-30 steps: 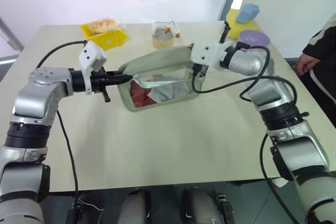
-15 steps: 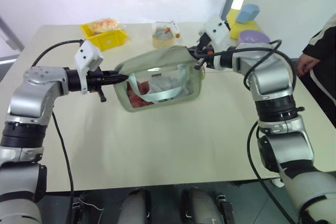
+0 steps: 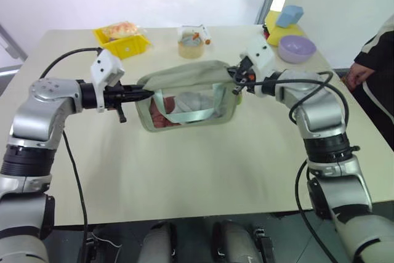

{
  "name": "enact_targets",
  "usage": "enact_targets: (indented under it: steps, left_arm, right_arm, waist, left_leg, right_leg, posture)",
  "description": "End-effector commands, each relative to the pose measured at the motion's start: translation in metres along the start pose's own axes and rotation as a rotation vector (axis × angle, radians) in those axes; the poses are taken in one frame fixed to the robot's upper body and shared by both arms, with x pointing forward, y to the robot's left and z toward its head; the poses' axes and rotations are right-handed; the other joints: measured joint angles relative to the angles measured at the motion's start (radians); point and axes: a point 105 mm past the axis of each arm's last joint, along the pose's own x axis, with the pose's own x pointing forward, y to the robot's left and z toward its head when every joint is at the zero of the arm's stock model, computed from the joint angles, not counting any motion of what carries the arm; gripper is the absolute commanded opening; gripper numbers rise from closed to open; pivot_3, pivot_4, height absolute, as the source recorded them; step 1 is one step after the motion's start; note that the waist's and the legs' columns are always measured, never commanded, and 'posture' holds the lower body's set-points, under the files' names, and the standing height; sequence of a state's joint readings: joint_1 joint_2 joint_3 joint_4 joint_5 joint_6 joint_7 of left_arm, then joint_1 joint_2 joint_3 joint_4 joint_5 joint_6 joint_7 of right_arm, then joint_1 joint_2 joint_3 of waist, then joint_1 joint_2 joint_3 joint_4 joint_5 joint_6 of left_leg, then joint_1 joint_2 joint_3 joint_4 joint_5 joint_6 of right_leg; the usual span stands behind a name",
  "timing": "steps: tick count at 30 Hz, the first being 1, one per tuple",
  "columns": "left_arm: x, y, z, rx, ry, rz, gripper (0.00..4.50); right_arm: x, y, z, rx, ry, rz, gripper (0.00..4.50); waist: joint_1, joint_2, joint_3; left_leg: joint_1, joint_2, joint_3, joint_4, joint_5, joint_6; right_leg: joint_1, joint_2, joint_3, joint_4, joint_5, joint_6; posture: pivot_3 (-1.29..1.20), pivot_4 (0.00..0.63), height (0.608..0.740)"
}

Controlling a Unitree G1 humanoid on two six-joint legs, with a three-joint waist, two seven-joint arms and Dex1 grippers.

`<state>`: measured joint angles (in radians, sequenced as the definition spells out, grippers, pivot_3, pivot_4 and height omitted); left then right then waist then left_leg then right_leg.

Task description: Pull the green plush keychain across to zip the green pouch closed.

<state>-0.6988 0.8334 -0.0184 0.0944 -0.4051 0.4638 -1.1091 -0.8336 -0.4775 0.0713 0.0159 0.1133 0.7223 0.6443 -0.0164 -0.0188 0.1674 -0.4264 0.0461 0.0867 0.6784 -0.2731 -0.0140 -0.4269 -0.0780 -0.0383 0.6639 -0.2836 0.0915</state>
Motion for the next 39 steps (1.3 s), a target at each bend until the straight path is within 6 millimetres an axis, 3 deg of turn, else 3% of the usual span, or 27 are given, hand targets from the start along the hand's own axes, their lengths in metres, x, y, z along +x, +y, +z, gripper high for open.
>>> enact_targets:
  steps: [1, 8, 15, 20, 24, 28, 34, 39]
  left_arm:
    - [-0.017, 0.015, -0.006, -0.013, 0.037, 0.077, 0.0]
    - [-0.012, 0.017, -0.004, -0.011, 0.031, 0.066, 0.0]
    - [-0.012, 0.016, -0.004, -0.01, 0.029, 0.058, 0.0]
    - [-0.013, 0.015, -0.004, -0.009, 0.031, 0.057, 0.0]
    - [-0.013, 0.016, -0.003, -0.004, 0.032, 0.061, 0.0]
    - [-0.018, 0.018, -0.002, -0.001, 0.037, 0.067, 0.0]
    - [-0.028, 0.021, 0.005, 0.01, 0.04, 0.06, 0.0]
    - [-0.033, 0.021, 0.006, 0.019, 0.053, 0.058, 0.0]
  right_arm:
    - [-0.035, -0.06, -0.015, -0.016, 0.048, -0.316, 0.03]
    - [-0.059, -0.091, -0.017, -0.211, 0.093, -0.481, 0.03]
    - [-0.062, -0.086, -0.044, -0.205, 0.174, -0.526, 0.03]
    - [-0.057, -0.078, -0.056, -0.102, 0.175, -0.517, 0.03]
    - [-0.039, -0.045, -0.07, 0.179, 0.139, -0.455, 0.03]
    - [-0.021, -0.003, -0.066, 0.375, 0.066, -0.341, 0.03]
    - [0.002, 0.064, -0.041, 0.432, -0.025, -0.108, 0.03]
    - [0.008, 0.085, -0.028, 0.429, -0.079, -0.032, 0.03]
  waist:
    - [0.001, 0.0, 0.0]
    - [0.007, 0.0, 0.0]
    - [0.002, 0.0, 0.0]
    - [0.003, 0.0, 0.0]
    - [0.0, 0.0, 0.0]
    - [-0.008, 0.0, 0.0]
    - [-0.024, 0.0, 0.0]
    - [-0.022, 0.0, 0.0]
  left_leg:
    - [0.0, 0.0, 0.0, 0.0, 0.0, 0.0]
    - [-0.001, -0.002, 0.0, 0.0, 0.0, 0.0]
    - [-0.001, -0.002, -0.001, 0.0, 0.0, 0.0]
    - [-0.001, -0.002, -0.001, 0.0, 0.0, 0.0]
    - [0.0, -0.001, -0.001, 0.0, 0.0, 0.0]
    - [0.0, 0.0, 0.0, 0.0, 0.0, 0.0]
    - [0.001, 0.001, -0.001, -0.001, 0.0, 0.0]
    - [0.0, 0.001, -0.001, -0.001, 0.0, 0.001]
  right_leg:
    - [0.0, 0.0, 0.0, 0.0, 0.0, 0.0]
    - [0.0, -0.002, 0.0, -0.001, 0.0, 0.0]
    - [0.0, -0.001, 0.0, -0.001, 0.0, 0.0]
    - [0.0, -0.001, 0.0, -0.001, 0.0, 0.0]
    - [0.0, 0.0, 0.0, -0.001, 0.0, 0.0]
    - [0.0, 0.001, 0.001, 0.0, 0.0, 0.0]
    - [0.0, 0.003, 0.002, 0.0, 0.0, 0.0]
    - [0.0, 0.003, 0.002, 0.0, 0.0, 0.0]
  posture:
    - [0.0, 0.15, 0.739]
    - [0.0, 0.15, 0.739]
    - [0.0, 0.15, 0.739]
    - [0.0, 0.15, 0.739]
    - [0.0, 0.15, 0.739]
    - [0.0, 0.15, 0.739]
    - [0.0, 0.15, 0.739]
    - [0.0, 0.15, 0.739]
